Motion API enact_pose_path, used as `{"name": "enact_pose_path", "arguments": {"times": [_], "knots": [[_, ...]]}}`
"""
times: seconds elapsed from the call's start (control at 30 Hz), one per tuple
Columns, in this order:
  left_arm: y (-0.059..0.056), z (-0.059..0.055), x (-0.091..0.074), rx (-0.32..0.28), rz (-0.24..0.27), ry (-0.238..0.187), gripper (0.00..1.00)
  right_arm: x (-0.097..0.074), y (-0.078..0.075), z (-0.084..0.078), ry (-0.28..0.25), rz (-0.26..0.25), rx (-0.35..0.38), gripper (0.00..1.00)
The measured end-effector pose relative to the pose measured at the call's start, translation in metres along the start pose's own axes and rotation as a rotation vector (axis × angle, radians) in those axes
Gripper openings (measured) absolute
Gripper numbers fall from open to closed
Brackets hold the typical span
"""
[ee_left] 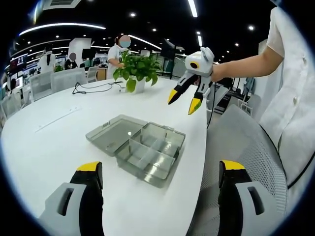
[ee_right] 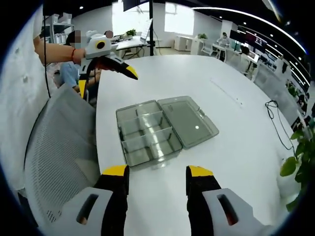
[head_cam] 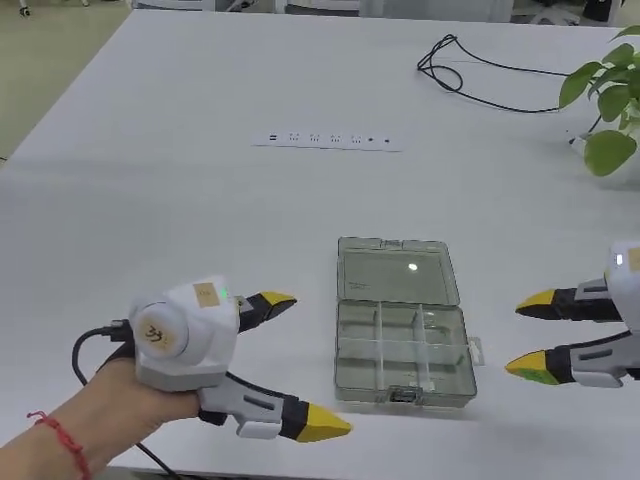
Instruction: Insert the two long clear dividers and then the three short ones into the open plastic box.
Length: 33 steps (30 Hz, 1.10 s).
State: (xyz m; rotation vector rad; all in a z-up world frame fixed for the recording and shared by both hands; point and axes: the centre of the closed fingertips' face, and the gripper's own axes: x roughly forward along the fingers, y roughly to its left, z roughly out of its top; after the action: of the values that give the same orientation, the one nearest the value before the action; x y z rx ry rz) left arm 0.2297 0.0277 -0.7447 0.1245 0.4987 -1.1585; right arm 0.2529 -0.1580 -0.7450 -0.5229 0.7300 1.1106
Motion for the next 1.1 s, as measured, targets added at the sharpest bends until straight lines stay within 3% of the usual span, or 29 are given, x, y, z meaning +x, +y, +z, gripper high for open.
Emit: {"name": "enact_pose_path", "arguments": {"times": [0.53,0.87,1.1], "knots": [[0.006,-0.011,0.000,0.011,0.014,0.008,1.00,-0.006,0.005,-0.024,-0.079,-0.057,0.081,0.81],[0.008,-0.020,0.000,-0.001,0.026,0.019,1.00,-0.006,0.006,-0.036,-0.083,-0.062,0.120,0.85],[0.008,-0.020,0.001,-0.008,0.025,0.020,1.00,-0.004,0.006,-0.037,-0.085,-0.057,0.130,0.85]]}}
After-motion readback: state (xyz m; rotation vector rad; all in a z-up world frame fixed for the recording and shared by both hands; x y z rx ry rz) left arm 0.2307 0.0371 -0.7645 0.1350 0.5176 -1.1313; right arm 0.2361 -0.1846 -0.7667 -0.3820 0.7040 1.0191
